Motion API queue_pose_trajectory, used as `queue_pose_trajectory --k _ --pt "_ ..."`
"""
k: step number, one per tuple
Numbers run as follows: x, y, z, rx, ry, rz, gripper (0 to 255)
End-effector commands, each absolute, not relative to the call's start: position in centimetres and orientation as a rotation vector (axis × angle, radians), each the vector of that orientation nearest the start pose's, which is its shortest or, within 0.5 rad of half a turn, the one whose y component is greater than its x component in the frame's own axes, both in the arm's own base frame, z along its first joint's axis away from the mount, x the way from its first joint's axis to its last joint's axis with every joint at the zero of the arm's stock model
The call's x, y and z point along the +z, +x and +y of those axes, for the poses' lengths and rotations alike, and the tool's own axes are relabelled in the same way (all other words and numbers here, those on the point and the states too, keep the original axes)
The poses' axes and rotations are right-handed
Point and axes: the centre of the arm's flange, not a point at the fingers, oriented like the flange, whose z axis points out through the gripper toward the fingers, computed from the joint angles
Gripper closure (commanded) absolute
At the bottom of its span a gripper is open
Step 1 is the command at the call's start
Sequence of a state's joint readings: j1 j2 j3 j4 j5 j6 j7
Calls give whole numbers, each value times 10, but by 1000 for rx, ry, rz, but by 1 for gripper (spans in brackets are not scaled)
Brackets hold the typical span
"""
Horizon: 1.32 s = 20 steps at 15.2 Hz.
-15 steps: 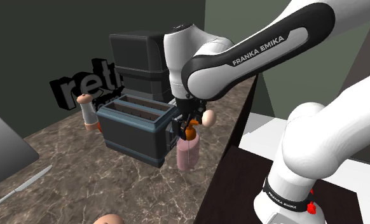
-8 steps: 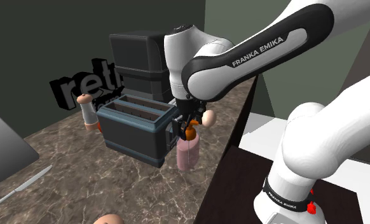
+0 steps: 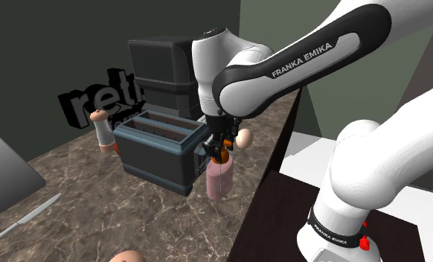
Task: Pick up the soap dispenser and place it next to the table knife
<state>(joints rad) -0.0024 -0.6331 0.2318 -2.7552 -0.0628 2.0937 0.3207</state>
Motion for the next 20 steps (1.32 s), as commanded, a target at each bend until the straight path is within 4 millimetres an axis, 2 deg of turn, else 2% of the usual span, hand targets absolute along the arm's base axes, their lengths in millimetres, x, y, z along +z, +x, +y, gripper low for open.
queue_pose_trajectory --k 1,2,20 --pt "391 329 67 -3 -3332 176 255" --pt "391 329 67 -3 -3332 176 255" --pt "486 329 67 -3 -3332 176 255"
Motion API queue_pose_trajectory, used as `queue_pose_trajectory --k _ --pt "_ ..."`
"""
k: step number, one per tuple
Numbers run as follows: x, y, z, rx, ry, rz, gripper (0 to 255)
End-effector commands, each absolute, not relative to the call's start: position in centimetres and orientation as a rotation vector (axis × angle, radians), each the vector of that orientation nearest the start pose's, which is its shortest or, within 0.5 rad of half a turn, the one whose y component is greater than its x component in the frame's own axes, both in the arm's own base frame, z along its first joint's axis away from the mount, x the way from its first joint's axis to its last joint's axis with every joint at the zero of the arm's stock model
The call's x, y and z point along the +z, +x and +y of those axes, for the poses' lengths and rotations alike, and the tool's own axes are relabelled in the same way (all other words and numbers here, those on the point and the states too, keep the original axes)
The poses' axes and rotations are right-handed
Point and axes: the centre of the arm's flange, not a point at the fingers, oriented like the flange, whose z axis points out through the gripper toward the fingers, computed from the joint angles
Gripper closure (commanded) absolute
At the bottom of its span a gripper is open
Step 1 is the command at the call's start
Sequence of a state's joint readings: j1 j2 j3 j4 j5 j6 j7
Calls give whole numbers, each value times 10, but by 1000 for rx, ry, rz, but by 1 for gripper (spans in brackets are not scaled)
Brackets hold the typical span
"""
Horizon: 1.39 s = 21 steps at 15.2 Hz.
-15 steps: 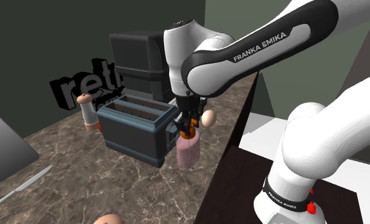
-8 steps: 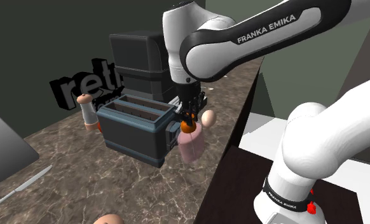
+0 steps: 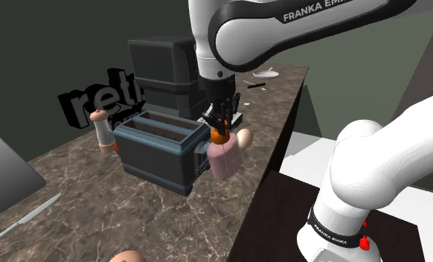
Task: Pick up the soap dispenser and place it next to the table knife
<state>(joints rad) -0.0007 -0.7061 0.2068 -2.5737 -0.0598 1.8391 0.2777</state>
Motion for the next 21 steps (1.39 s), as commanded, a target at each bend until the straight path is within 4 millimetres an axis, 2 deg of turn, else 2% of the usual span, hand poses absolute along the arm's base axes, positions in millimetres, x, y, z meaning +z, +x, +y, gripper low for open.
queue_pose_trajectory --k 1,21 --pt "491 329 67 -3 -3332 176 255" --pt "596 329 67 -3 -3332 176 255"
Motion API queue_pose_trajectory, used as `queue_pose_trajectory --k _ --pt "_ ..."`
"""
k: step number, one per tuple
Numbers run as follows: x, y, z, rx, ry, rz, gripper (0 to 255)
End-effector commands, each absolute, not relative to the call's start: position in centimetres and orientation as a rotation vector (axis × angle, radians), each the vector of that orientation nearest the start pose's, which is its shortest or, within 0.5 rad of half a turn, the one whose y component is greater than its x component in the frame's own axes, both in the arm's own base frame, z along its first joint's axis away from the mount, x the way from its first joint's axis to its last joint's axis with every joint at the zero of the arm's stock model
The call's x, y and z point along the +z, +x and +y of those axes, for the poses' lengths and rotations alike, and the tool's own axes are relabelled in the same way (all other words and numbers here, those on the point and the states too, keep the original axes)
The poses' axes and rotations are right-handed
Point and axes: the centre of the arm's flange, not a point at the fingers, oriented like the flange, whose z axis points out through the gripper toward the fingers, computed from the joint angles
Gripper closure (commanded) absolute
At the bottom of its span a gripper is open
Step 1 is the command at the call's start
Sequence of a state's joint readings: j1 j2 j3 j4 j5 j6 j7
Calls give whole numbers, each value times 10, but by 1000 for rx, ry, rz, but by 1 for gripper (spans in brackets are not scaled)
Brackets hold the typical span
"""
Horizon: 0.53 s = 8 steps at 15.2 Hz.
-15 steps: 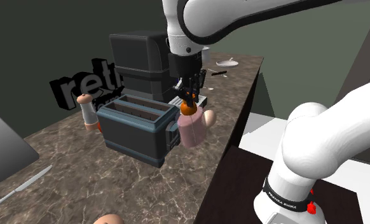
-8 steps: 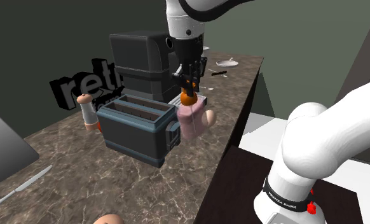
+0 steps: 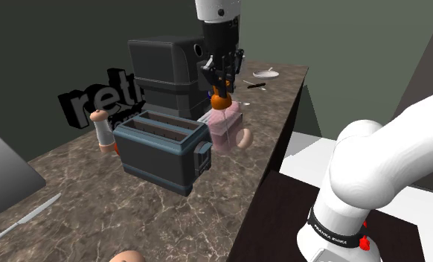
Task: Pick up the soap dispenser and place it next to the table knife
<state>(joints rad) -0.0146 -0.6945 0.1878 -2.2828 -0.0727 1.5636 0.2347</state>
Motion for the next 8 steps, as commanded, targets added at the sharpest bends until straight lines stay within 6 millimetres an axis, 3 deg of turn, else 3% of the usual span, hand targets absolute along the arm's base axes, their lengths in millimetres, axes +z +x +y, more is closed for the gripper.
queue_pose_trajectory --k 1,8 --pt "602 329 67 -3 -3332 176 255" --pt "639 329 67 -3 -3332 176 255"
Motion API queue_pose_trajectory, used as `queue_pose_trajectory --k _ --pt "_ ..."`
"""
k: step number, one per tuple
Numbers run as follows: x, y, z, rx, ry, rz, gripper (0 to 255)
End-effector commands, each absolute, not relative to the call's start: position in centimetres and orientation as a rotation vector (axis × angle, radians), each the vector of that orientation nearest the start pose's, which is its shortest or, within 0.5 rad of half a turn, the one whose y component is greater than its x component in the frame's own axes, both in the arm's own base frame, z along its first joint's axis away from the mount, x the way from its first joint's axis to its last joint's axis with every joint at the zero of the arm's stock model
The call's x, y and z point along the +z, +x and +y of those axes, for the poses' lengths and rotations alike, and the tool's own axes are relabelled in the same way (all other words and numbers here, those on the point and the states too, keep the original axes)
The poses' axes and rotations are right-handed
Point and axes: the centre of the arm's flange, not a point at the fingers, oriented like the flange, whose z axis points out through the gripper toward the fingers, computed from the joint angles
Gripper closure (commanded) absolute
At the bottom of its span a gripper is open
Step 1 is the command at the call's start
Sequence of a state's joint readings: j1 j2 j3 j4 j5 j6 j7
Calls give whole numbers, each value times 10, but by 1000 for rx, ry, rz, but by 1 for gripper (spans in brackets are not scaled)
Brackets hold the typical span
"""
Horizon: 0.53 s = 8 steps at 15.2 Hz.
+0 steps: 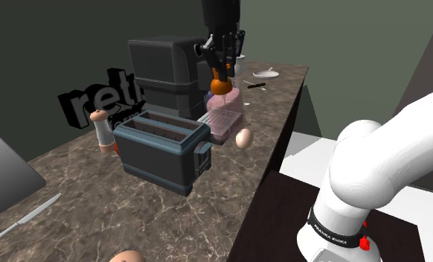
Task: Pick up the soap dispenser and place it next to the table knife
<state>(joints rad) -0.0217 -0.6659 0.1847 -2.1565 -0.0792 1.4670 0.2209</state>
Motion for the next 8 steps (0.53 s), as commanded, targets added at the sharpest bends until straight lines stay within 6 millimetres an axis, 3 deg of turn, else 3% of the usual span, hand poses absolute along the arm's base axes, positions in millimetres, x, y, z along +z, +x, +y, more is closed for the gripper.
queue_pose_trajectory --k 1,5,8 --pt "644 329 67 -3 -3332 176 255" --pt "664 329 67 -3 -3332 176 255" --pt "647 348 97 -3 -3332 176 255"
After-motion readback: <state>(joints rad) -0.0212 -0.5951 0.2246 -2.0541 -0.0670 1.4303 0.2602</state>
